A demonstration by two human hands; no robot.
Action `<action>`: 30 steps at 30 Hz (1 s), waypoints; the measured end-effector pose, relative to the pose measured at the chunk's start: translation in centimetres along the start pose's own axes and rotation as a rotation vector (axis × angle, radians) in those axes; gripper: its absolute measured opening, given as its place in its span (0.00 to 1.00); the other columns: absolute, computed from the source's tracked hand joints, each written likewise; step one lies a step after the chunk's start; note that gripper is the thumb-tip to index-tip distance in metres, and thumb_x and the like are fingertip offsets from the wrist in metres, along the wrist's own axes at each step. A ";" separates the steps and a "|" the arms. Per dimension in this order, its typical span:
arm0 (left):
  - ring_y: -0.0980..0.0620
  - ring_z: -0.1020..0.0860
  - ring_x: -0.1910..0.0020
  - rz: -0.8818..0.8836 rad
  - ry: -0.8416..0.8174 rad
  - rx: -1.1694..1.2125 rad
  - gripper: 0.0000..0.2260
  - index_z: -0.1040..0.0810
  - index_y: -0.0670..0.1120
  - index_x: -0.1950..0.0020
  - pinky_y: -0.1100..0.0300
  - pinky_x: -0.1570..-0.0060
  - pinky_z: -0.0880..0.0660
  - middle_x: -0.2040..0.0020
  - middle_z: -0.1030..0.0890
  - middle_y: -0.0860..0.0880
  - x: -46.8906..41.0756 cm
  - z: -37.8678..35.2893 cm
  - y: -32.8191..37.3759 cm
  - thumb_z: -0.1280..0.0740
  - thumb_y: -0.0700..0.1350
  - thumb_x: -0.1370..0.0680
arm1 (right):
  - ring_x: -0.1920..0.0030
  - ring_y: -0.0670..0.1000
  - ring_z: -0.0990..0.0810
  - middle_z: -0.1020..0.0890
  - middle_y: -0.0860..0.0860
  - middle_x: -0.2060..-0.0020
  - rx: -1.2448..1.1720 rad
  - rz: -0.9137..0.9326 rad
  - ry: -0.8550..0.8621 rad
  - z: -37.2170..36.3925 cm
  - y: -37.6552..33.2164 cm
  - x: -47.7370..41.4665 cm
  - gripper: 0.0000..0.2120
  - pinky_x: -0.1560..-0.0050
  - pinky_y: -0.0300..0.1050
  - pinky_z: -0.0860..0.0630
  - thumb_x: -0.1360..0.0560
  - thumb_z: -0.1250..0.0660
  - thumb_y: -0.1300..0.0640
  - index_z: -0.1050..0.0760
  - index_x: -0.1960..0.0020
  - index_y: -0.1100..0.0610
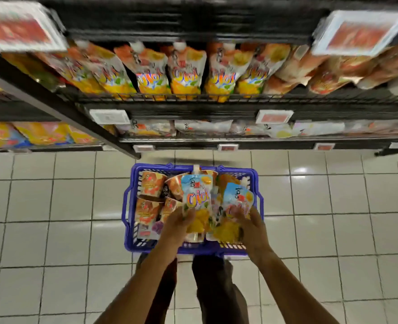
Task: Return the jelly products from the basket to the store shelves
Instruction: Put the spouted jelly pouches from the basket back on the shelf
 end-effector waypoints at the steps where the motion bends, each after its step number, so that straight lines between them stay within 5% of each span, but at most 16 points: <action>1: 0.56 0.20 0.63 -0.013 0.021 0.049 0.05 0.19 0.46 0.48 0.61 0.63 0.24 0.64 0.19 0.55 1.2 1.0 2.2 0.32 0.44 0.21 | 0.49 0.59 0.15 0.15 0.56 0.48 -0.040 0.023 -0.001 -0.7 -2.0 1.3 0.15 0.49 0.61 0.19 0.26 0.28 0.59 0.21 0.40 0.53; 10: 0.54 0.19 0.62 -0.440 0.032 0.231 0.06 0.17 0.47 0.56 0.64 0.63 0.22 0.60 0.15 0.49 18.8 10.1 26.2 0.33 0.40 0.23 | 0.59 0.55 0.16 0.15 0.58 0.53 -0.179 0.311 -0.164 -6.1 -23.2 18.1 0.16 0.64 0.49 0.18 0.27 0.29 0.57 0.22 0.40 0.59; 15: 0.64 0.19 0.63 -0.709 0.109 0.243 0.09 0.17 0.67 0.61 0.72 0.63 0.24 0.65 0.18 0.65 29.3 14.4 37.8 0.28 0.50 0.29 | 0.55 0.56 0.18 0.15 0.55 0.52 -0.154 0.590 -0.198 -8.6 -35.2 27.5 0.18 0.60 0.50 0.17 0.30 0.28 0.56 0.21 0.41 0.59; 17: 0.60 0.17 0.55 -0.815 0.112 0.259 0.09 0.16 0.64 0.54 0.67 0.54 0.22 0.55 0.14 0.59 32.9 15.6 41.4 0.31 0.50 0.29 | 0.59 0.49 0.16 0.13 0.49 0.54 -0.174 0.709 -0.240 -9.5 -39.2 31.0 0.12 0.61 0.49 0.17 0.28 0.30 0.60 0.18 0.45 0.53; 20: 0.54 0.16 0.50 -0.952 0.091 0.271 0.12 0.16 0.56 0.46 0.62 0.51 0.20 0.48 0.14 0.50 37.7 17.2 46.2 0.31 0.52 0.29 | 0.61 0.48 0.15 0.13 0.50 0.54 -0.202 0.843 -0.305 -11.1 -44.2 36.1 0.19 0.64 0.47 0.17 0.33 0.28 0.57 0.20 0.42 0.56; 25: 0.55 0.16 0.51 -1.190 0.097 0.200 0.12 0.15 0.54 0.47 0.64 0.55 0.20 0.50 0.14 0.50 45.0 19.3 54.2 0.29 0.49 0.30 | 0.58 0.53 0.15 0.13 0.53 0.55 -0.245 1.047 -0.355 -12.9 -51.5 44.0 0.24 0.60 0.53 0.17 0.40 0.26 0.57 0.21 0.43 0.57; 30: 0.53 0.15 0.51 -1.388 0.108 0.178 0.11 0.15 0.53 0.48 0.64 0.56 0.20 0.50 0.14 0.50 51.5 20.5 61.2 0.25 0.49 0.30 | 0.55 0.50 0.14 0.13 0.53 0.53 -0.315 1.246 -0.445 -14.1 -57.5 51.0 0.24 0.60 0.44 0.17 0.40 0.25 0.56 0.21 0.44 0.56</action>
Point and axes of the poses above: each hand's wrist, its own x-axis away from the middle knuckle, its own z-axis out of the back of the hand, y = z × x, the point moved 2 cm from there along -x, towards the middle knuckle
